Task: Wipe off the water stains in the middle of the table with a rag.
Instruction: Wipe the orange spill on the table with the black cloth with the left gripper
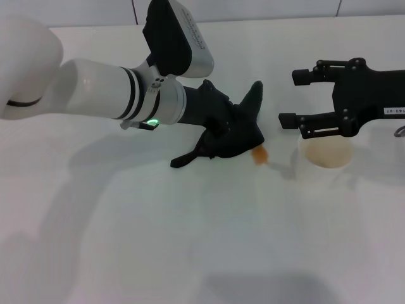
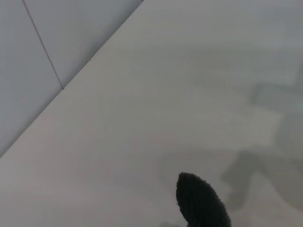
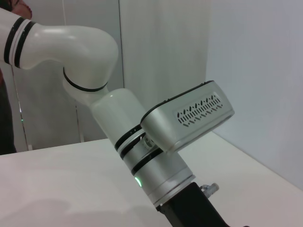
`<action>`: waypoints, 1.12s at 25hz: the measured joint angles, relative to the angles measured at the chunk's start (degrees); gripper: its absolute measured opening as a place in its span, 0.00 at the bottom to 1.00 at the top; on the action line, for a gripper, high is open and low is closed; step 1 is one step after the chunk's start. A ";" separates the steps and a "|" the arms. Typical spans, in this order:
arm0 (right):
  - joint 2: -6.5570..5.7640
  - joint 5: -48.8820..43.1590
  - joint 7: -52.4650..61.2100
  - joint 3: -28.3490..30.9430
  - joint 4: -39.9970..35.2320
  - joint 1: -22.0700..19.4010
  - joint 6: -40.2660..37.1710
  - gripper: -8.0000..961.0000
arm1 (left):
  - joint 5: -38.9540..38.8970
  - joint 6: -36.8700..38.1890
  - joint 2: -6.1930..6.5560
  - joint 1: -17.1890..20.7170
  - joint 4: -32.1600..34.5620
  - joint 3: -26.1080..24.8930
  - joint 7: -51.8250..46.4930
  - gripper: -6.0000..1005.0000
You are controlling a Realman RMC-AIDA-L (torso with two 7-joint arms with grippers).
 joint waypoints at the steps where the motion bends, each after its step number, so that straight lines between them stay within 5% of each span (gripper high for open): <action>1: 0.00 0.04 0.00 0.00 -0.01 -0.04 -0.06 0.86 | 0.00 0.07 0.00 0.00 -0.04 0.01 0.02 0.09; 12: 0.00 0.18 0.02 0.00 -0.05 -0.34 -0.27 0.86 | -4.71 0.77 -0.15 -0.55 0.49 7.78 0.35 0.09; 28: 0.00 0.19 0.02 0.00 -0.04 -0.35 -0.34 0.86 | -9.14 5.18 -0.28 0.09 0.88 9.49 2.52 0.09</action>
